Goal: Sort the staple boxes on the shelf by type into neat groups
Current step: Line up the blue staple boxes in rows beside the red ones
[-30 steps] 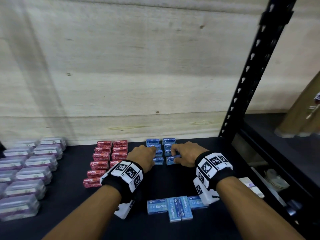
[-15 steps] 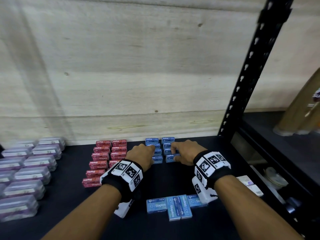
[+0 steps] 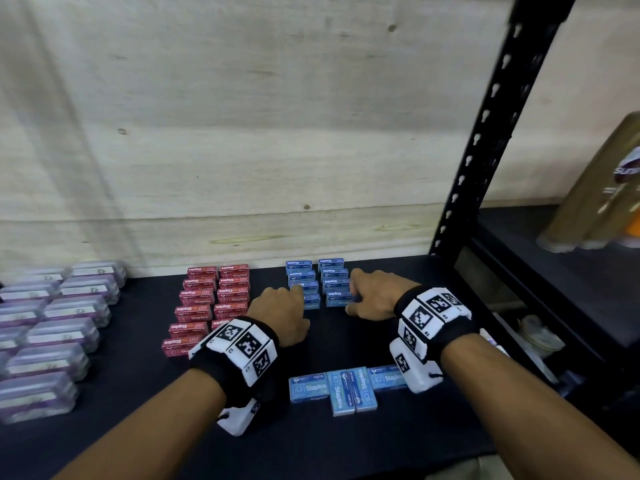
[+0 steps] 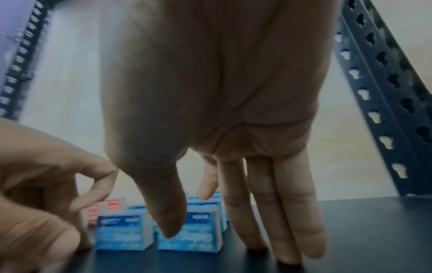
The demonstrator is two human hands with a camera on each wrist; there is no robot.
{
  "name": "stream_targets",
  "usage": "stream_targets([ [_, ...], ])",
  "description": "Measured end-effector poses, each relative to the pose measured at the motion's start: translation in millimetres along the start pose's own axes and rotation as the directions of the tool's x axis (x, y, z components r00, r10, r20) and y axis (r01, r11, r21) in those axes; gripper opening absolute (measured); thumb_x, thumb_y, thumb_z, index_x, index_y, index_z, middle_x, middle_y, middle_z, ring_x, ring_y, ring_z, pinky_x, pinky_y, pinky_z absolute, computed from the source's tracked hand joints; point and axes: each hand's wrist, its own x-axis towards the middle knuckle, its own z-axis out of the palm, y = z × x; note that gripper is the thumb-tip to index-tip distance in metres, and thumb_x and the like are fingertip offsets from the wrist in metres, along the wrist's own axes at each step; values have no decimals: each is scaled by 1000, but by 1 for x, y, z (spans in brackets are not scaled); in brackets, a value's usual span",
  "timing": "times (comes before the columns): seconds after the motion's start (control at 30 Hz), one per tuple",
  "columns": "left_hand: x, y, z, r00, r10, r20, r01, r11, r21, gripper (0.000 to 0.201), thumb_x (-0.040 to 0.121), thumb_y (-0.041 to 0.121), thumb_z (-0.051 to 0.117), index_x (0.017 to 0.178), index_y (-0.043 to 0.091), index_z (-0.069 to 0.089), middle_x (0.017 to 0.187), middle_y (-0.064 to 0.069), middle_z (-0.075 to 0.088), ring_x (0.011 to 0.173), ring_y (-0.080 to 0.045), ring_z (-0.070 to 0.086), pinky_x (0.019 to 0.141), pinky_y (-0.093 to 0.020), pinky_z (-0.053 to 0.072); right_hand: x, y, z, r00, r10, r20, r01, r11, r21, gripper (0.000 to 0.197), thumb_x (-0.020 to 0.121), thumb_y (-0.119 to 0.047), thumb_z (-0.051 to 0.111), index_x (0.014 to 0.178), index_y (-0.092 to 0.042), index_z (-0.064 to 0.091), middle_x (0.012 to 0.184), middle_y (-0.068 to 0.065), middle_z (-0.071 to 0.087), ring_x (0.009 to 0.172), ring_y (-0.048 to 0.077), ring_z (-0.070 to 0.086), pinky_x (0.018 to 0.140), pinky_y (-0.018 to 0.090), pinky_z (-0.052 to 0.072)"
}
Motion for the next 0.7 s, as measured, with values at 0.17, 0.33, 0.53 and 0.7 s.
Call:
stream_targets([
  [0.17, -24, -4, -4, 980, 115, 165, -97, 989, -111, 34, 90, 55, 54, 102, 24, 66, 104, 1, 65, 98, -20, 61, 86, -34, 52, -23, -2, -1, 991, -66, 115, 73, 996, -55, 31, 93, -40, 62, 114, -17, 65, 110, 0, 66, 98, 20, 62, 81, 32, 48],
  [0.33, -42, 0, -11, 917, 267, 297, -233, 962, -145, 39, 80, 56, 68, 111, 33, 69, 105, 16, 64, 97, -7, 59, 92, -29, 50, -43, 0, 4, 957, -71, 282, 83, 996, -31, 41, 80, -31, 80, 117, -22, 66, 87, -15, 57, 86, 9, 56, 84, 26, 47],
  [0.53, -48, 7, -5, 917, 252, 308, -232, 967, -101, 43, 76, 43, 79, 115, 28, 67, 112, 10, 64, 99, -13, 62, 91, -33, 52, -55, 2, 13, 946, -66, 316, 90, 994, -64, 48, 74, -29, 86, 116, -21, 65, 88, -14, 56, 83, 7, 54, 71, 22, 44],
  [0.7, -45, 1, 0, 947, 245, 209, -247, 969, -15, 34, 78, 42, 77, 108, 32, 63, 109, 10, 62, 96, -14, 59, 77, -30, 47, -55, 4, 14, 963, -55, 264, 86, 991, -106, 41, 74, -30, 85, 110, -19, 67, 85, -13, 59, 78, 6, 54, 69, 22, 45],
])
